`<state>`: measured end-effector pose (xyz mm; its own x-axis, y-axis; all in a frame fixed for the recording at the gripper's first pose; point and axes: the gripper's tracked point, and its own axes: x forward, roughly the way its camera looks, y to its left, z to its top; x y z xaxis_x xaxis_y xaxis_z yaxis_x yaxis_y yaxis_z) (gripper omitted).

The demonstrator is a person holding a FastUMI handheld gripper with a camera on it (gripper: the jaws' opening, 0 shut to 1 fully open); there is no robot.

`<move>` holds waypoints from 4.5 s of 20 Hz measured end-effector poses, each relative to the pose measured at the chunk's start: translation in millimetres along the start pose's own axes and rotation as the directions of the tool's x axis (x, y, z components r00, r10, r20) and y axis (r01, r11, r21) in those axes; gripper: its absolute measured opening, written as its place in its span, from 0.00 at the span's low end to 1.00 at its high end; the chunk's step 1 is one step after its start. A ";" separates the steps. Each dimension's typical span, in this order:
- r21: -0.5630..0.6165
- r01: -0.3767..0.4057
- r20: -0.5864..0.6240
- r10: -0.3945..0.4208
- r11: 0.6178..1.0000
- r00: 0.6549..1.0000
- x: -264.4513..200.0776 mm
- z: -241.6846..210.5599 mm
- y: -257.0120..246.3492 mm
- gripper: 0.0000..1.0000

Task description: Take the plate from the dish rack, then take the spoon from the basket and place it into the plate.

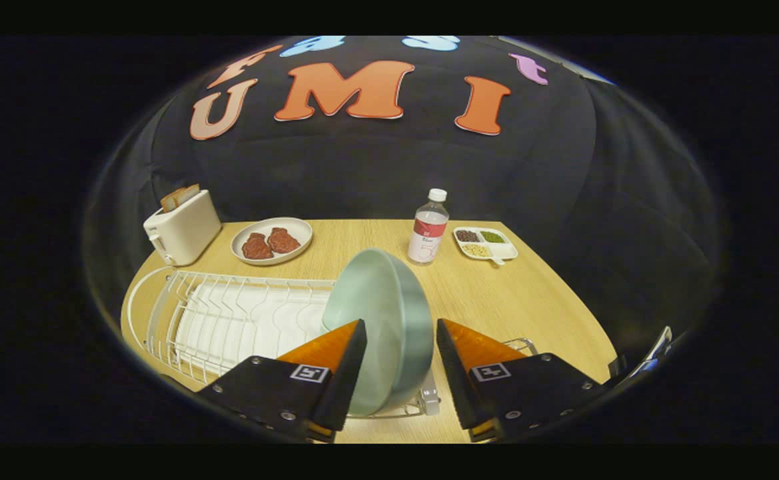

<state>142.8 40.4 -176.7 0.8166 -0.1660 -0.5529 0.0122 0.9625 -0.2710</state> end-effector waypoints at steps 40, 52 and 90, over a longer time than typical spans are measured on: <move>0.347 -0.164 -0.019 0.182 0.923 0.983 -141.8 -27.2 13.2 0.22; 0.534 -0.206 -0.084 0.294 0.820 0.952 -179.5 -135.9 1.1 0.22; 0.711 -0.160 -0.194 0.409 0.685 0.892 -115.8 -238.4 32.0 0.40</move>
<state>-88.9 39.3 -309.2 0.6211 0.2040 -0.7567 0.2881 0.8385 0.4625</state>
